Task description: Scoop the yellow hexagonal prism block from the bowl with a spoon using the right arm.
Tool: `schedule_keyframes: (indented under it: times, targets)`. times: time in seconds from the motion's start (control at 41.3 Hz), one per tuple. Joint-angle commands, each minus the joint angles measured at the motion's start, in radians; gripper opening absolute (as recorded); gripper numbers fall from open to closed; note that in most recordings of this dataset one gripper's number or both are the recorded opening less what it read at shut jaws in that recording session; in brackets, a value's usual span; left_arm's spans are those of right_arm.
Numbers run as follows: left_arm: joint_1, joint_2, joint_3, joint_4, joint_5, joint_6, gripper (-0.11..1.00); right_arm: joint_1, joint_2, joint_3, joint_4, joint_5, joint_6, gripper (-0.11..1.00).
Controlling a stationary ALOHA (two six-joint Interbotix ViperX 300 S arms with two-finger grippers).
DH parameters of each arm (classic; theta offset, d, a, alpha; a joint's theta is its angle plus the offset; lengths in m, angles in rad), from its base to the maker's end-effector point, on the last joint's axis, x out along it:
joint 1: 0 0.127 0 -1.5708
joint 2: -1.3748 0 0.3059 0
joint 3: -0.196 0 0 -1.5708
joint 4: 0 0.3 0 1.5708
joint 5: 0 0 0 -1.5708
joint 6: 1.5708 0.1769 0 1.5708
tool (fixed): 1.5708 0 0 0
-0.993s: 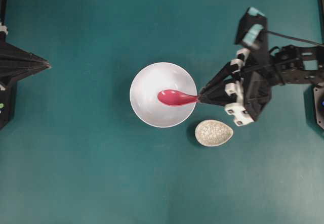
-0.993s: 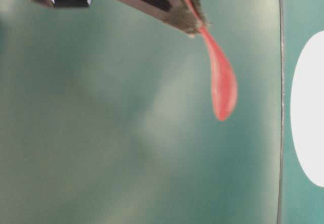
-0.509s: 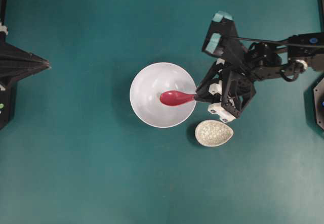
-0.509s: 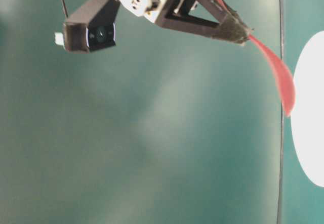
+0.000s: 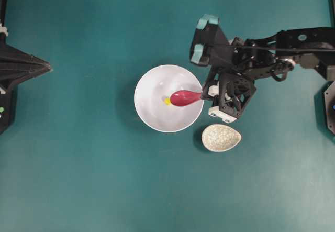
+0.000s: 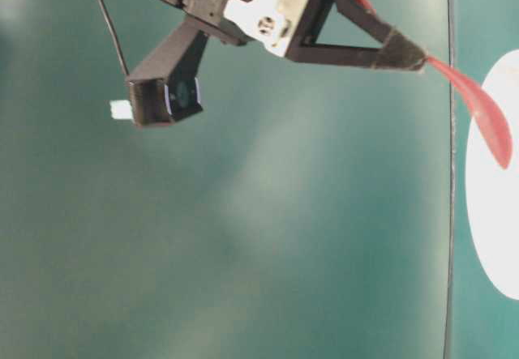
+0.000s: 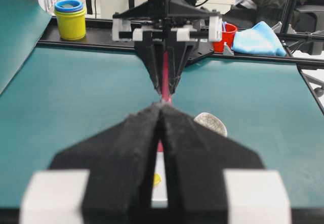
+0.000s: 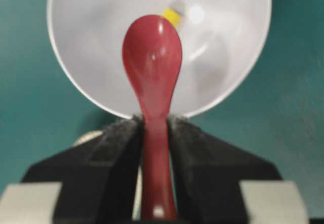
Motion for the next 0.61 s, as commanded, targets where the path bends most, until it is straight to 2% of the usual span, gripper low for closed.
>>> schedule_keyframes:
  times: [0.0,0.145,0.582]
  targets:
    - [0.002,0.006,-0.029,0.002,-0.006,0.003,0.00,-0.003,-0.003,-0.040,-0.028,0.029,0.002,0.24]
    - [0.002,0.005,-0.029,0.002,-0.006,0.003,0.00,-0.005,0.015,-0.057,-0.052,0.043,0.002,0.24]
    - [0.002,0.003,-0.029,0.002,-0.006,0.003,0.00,-0.005,0.057,-0.066,-0.052,0.046,0.002,0.24]
